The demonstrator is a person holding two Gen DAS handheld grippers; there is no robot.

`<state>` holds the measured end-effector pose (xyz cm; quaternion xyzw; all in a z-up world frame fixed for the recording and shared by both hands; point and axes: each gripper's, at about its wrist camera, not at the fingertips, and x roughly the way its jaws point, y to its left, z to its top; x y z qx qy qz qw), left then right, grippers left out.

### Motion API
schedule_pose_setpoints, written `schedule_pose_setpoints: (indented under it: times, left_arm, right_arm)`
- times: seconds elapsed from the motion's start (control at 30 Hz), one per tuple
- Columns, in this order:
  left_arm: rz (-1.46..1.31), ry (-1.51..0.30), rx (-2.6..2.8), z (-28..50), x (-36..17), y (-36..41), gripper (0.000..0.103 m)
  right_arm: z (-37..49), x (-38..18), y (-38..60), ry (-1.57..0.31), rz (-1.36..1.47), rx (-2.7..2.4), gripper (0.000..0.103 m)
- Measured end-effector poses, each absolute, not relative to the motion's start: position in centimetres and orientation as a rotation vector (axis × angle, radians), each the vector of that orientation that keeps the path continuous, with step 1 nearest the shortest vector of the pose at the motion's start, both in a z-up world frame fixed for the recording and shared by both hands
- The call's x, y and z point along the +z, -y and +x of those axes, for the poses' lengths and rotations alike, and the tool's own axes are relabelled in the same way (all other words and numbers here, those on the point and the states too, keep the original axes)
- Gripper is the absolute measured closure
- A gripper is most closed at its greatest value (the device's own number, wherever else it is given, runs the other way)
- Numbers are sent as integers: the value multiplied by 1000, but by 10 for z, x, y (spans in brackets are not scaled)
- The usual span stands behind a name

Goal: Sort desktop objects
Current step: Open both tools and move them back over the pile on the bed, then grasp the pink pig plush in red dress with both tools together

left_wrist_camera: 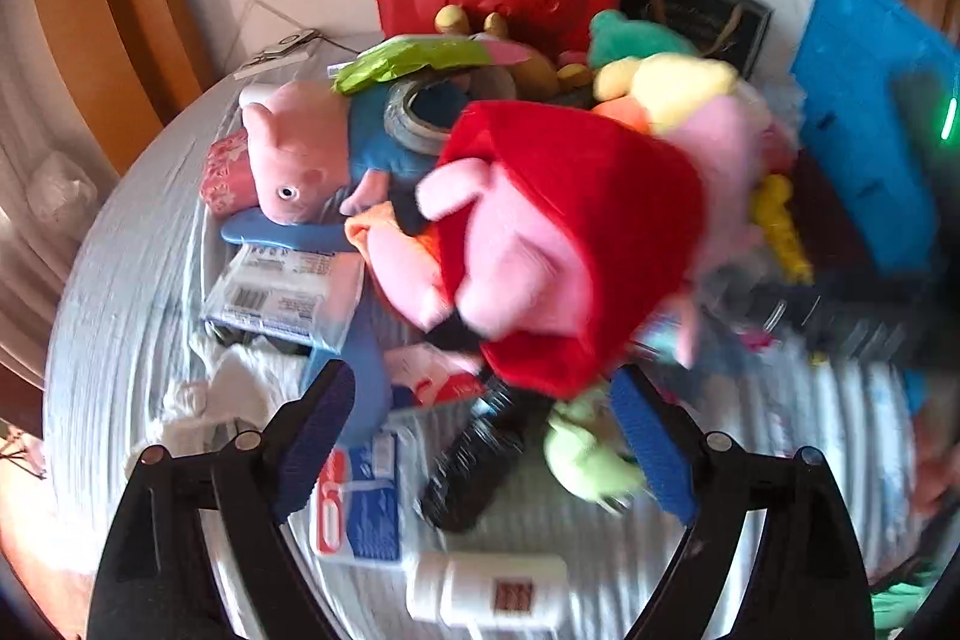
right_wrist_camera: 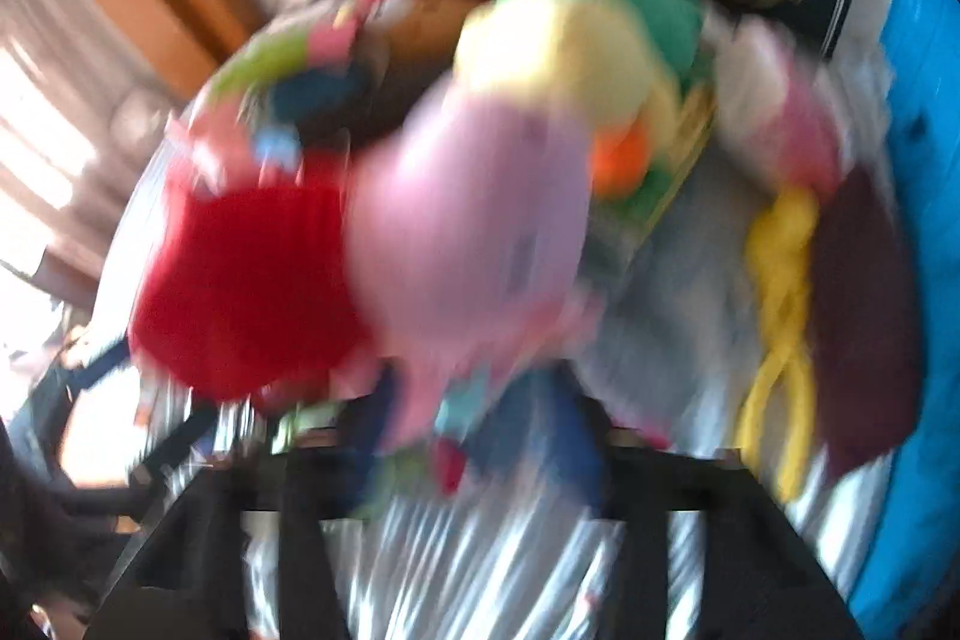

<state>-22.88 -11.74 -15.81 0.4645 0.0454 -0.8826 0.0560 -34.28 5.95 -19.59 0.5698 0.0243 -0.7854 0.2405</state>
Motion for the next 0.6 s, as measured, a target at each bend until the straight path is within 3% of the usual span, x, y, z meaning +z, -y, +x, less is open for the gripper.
schedule_pose_setpoints:
  times: [0.17,0.27,0.4,0.6]
  left_arm:
    - [1246,-204,-2714,-238,-122,114,14]
    - [1179,-215,-2597,-288,-117,116,14]
    - [1325,-243,-2443,-335,-152,119,14]
    - [1366,-274,-2664,-250,-172,87,13]
  right_arm:
    - [-314,-220,-72,-81,1580,-2142,68]
    - [-314,-215,-89,-39,1584,-2201,67]
    - [-314,-189,-111,-12,1522,-2299,45]
    - [-313,-148,-128,40,1357,-2400,21]
